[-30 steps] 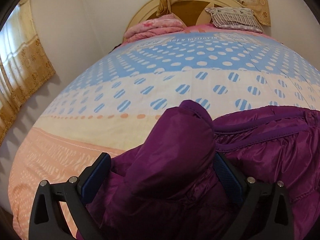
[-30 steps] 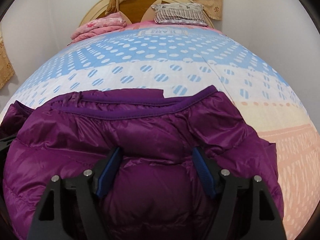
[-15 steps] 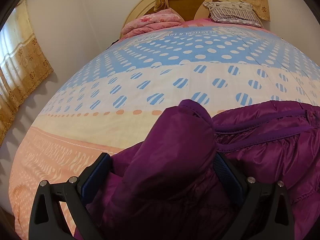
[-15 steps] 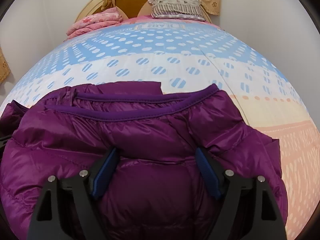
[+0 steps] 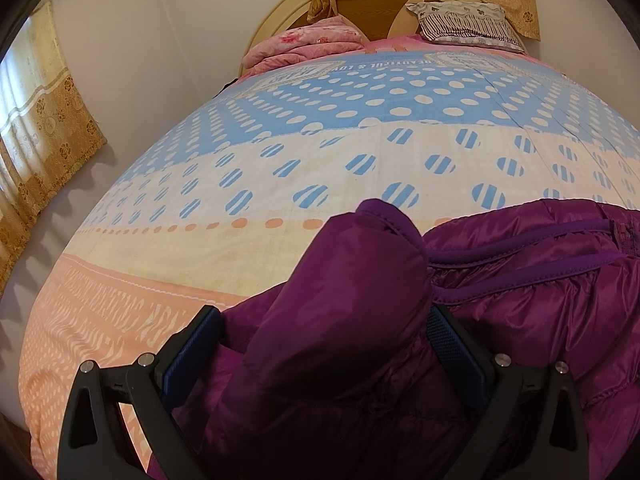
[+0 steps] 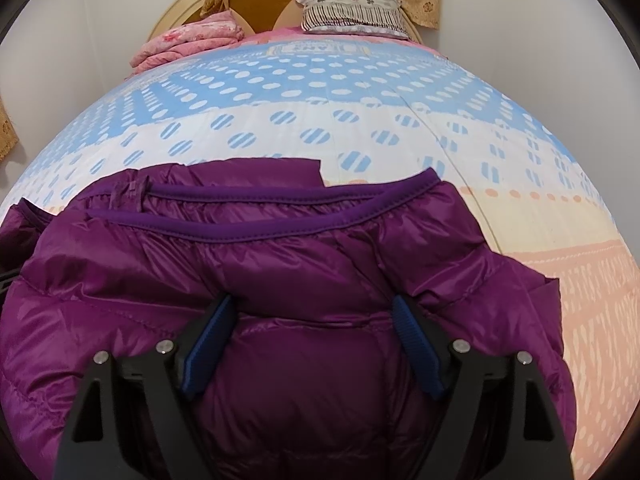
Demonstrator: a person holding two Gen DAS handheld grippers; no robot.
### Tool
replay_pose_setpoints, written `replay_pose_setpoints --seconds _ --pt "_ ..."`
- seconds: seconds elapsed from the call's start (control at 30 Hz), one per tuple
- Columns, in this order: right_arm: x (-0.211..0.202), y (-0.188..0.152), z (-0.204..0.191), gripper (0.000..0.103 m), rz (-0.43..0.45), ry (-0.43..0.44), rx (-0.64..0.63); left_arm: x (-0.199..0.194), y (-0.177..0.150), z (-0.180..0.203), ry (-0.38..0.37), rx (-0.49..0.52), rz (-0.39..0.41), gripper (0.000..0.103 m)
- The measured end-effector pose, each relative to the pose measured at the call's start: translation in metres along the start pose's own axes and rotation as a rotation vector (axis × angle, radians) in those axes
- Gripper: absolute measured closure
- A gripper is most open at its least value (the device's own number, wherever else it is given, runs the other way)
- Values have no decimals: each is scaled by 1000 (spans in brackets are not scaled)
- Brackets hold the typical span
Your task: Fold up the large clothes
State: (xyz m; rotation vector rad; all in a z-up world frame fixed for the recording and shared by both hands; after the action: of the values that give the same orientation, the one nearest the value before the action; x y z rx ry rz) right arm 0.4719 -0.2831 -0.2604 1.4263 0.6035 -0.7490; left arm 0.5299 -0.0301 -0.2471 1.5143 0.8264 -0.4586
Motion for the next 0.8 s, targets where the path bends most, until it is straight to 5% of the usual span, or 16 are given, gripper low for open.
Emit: replay_pose_setpoints --seconds 0.5,0.63,0.8 --pt "1 0 0 19 -7 -8 -7 -4 3 1 47 47 5 1" --pt "-7 5 1 20 -26 -45 -35 -43 10 -8 48 17 25 1" --pt "-56 34 -23 20 113 -26 10 -93 15 -4 -25 -38 140 1"
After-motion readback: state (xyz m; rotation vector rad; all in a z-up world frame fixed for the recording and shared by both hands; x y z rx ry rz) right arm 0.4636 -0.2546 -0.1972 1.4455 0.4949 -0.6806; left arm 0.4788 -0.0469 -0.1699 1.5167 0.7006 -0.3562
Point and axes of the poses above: each gripper's, at about its wrist camera, not at the fingertips, and x roughly the way its jaws point, z to its right, y to its top, the point moved 7 cm from there along x, roughly the way its jaws point, and after that the axes turned 8 degrees about -x, right-handed, at the moved point
